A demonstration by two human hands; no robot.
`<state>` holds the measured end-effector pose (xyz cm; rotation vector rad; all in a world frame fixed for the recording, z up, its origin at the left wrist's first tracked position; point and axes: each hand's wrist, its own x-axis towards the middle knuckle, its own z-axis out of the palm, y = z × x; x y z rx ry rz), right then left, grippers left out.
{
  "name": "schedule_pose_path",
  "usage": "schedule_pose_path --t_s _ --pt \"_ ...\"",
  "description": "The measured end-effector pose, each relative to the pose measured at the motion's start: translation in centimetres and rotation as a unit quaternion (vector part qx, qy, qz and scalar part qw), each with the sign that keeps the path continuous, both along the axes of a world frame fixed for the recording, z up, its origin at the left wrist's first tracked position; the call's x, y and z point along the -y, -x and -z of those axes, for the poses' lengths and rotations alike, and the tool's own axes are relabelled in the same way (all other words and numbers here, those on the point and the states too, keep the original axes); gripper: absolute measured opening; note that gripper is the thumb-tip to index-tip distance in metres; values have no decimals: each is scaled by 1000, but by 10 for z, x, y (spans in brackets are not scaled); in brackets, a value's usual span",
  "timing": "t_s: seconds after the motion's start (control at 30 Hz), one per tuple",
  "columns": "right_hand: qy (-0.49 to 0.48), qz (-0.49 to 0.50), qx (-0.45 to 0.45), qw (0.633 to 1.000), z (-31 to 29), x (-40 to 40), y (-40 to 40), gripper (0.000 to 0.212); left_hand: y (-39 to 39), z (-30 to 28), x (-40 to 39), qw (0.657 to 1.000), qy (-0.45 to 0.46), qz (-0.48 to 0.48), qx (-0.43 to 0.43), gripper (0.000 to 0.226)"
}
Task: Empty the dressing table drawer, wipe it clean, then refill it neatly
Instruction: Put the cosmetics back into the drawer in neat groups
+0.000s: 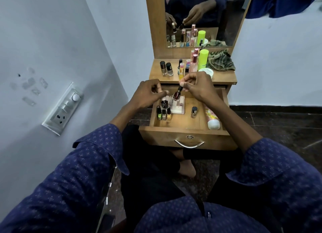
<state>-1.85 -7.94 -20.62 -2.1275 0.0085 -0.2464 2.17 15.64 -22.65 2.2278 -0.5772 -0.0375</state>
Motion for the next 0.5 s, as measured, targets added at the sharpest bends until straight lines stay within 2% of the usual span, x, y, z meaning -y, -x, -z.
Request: schedule_pose_path --t_s 0.1,0.2,0.4,0.5 --pt "7 -12 -27 1000 13 -5 7 6 8 10 -4 993 -112 13 30 33" --pt "21 -20 -53 998 24 -14 12 2 15 20 -7 981 -186 20 42 43" --pt "116 -3 -82 990 41 -40 35 7 21 36 -10 965 -258 14 42 41" --pt "114 2 -89 990 57 -53 37 19 23 40 -9 957 -285 13 60 41"
